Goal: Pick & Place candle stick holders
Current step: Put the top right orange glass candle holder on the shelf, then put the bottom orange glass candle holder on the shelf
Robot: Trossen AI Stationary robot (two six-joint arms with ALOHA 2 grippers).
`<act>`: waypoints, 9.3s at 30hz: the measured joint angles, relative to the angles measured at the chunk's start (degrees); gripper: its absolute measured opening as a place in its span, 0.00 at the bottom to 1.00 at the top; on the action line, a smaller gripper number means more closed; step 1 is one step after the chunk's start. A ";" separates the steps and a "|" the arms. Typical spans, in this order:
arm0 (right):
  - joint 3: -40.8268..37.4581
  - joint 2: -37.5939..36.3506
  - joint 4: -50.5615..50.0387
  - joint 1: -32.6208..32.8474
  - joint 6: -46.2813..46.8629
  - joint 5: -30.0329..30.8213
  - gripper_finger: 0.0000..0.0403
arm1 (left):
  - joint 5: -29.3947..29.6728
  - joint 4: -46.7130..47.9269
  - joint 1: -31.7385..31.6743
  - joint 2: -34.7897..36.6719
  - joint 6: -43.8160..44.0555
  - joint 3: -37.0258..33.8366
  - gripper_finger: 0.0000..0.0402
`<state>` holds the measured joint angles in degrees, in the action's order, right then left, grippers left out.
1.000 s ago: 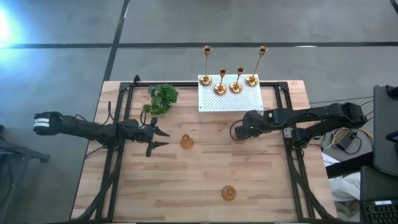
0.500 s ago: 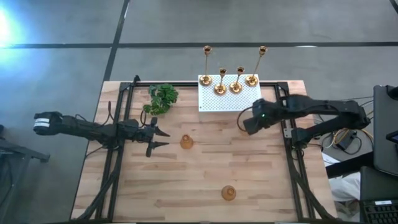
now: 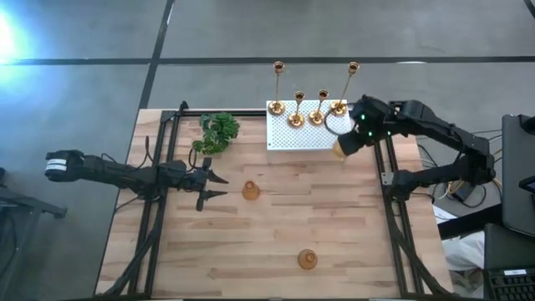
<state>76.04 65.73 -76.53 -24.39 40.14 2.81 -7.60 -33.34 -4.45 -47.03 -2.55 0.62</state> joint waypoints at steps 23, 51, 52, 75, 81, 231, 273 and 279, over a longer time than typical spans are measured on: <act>5.43 11.41 3.42 -17.59 -20.94 -5.92 0.06 | -0.02 0.00 0.01 0.00 -0.02 0.02 0.44; 5.99 14.88 2.01 -18.47 -20.77 -8.67 0.06 | -0.02 0.00 0.00 0.00 -0.02 0.04 0.44; 5.98 14.88 1.98 -18.56 -20.76 -8.89 0.06 | 0.00 0.00 0.02 0.00 -0.02 0.04 0.44; 5.81 14.47 0.35 -18.90 -20.64 -9.64 0.06 | 0.00 0.00 0.01 0.02 -0.02 0.04 0.44; 5.76 14.49 0.36 -18.92 -20.64 -8.72 0.09 | 0.00 0.00 0.00 0.00 -0.02 0.04 0.44; 15.01 43.75 15.26 55.49 11.61 -2.98 0.05 | 0.00 0.02 0.02 0.00 -0.02 0.04 0.44; 29.40 27.15 -1.12 11.11 7.38 0.15 0.05 | -0.02 0.00 0.02 0.00 -0.02 0.04 0.44; 36.97 31.81 -10.74 8.88 1.82 -0.32 0.05 | -0.01 0.00 0.00 0.00 0.00 0.04 0.44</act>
<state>113.01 97.55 -87.28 -15.51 41.96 2.49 -7.60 -33.34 -4.44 -47.03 -2.55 0.67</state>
